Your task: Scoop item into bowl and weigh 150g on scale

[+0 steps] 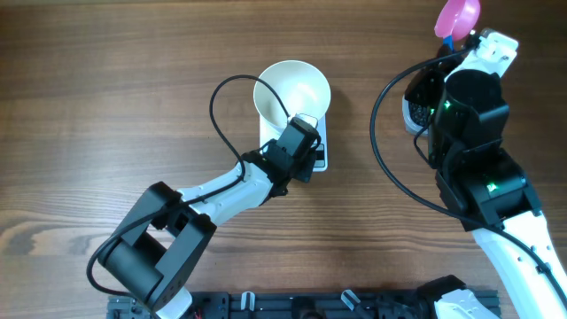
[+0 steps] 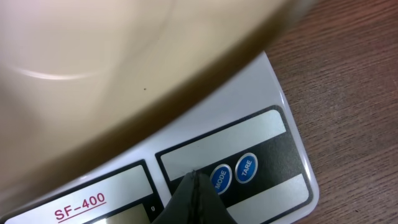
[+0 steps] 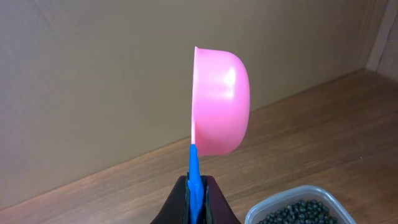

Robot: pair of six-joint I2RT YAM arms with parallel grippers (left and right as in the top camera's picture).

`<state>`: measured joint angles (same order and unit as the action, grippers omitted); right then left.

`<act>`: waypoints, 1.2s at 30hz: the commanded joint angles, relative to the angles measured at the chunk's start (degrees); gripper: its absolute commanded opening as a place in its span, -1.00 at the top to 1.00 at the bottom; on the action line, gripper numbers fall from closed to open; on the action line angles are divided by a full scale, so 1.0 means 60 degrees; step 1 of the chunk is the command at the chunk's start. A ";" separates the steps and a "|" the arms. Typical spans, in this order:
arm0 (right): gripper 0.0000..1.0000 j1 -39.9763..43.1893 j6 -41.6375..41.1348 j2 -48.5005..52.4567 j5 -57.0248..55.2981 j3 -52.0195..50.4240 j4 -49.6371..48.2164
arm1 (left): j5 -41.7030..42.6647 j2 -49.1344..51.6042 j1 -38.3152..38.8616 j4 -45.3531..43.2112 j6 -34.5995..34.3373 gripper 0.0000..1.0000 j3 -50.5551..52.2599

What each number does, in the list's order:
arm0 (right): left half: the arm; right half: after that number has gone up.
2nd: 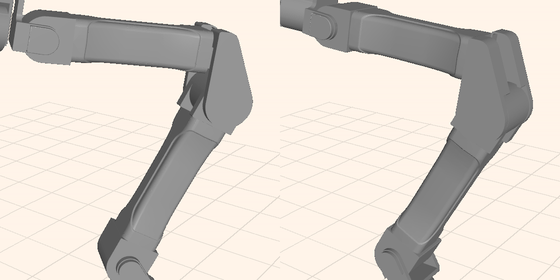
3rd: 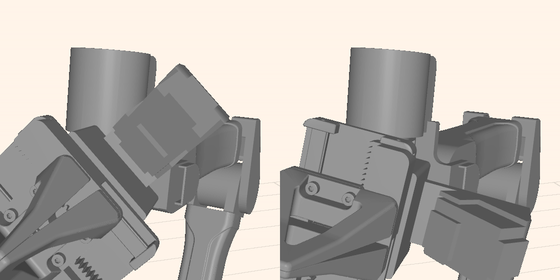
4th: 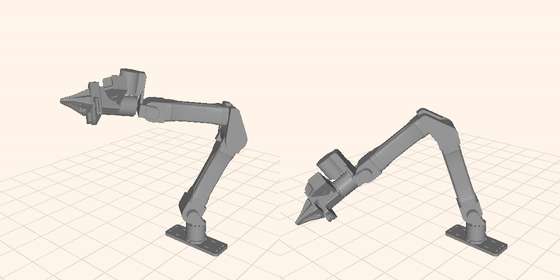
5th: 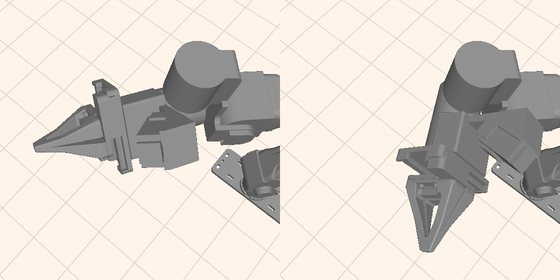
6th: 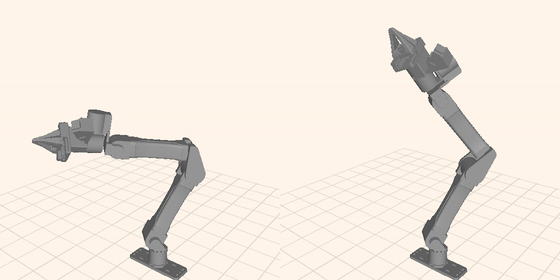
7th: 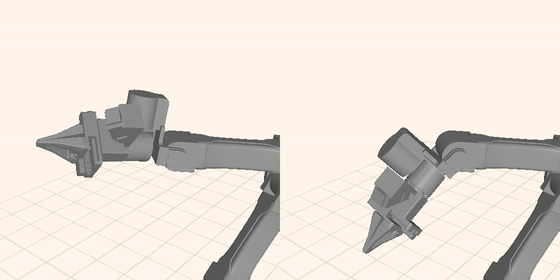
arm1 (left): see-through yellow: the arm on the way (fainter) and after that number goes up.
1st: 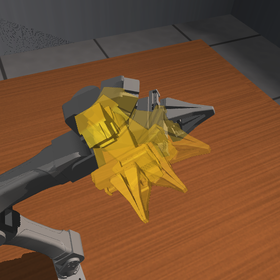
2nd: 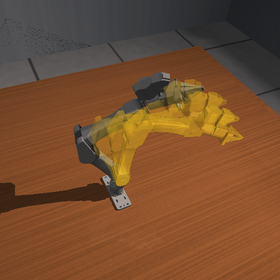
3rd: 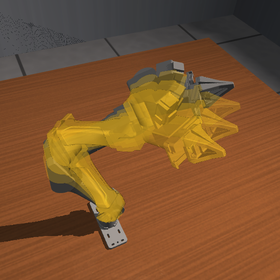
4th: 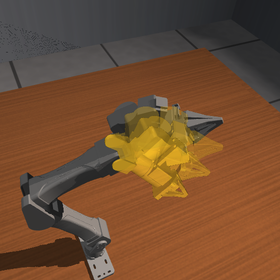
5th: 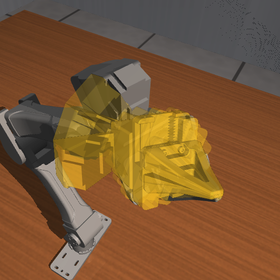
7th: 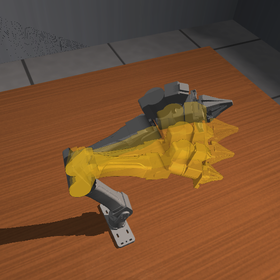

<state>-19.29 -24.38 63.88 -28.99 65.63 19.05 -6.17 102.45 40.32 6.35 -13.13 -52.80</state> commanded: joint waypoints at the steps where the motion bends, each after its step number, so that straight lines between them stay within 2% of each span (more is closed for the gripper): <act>1: 0.91 0.0033 0.0080 0.0087 -0.0175 0.0186 -0.0040 | -0.0153 0.0240 -0.0069 0.0022 0.0120 0.92 -0.0076; 14: 0.91 0.0033 0.0324 0.0087 -0.0175 0.0186 -0.0193 | -0.0120 0.0335 -0.0069 0.0627 0.0124 0.92 -0.0076; 29: 0.91 0.0033 0.0328 0.0087 -0.0175 0.0186 -0.0291 | 0.0018 0.0882 -0.0080 0.0193 0.0127 0.92 -0.0080; 36: 0.91 0.0033 0.0565 0.0087 -0.0175 0.0186 -0.0382 | 0.0018 -0.0175 -0.0076 0.0204 0.0127 0.92 -0.0084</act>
<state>-19.29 -22.22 63.99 -29.02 65.63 17.45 -6.11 103.63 40.34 6.81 -13.10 -54.35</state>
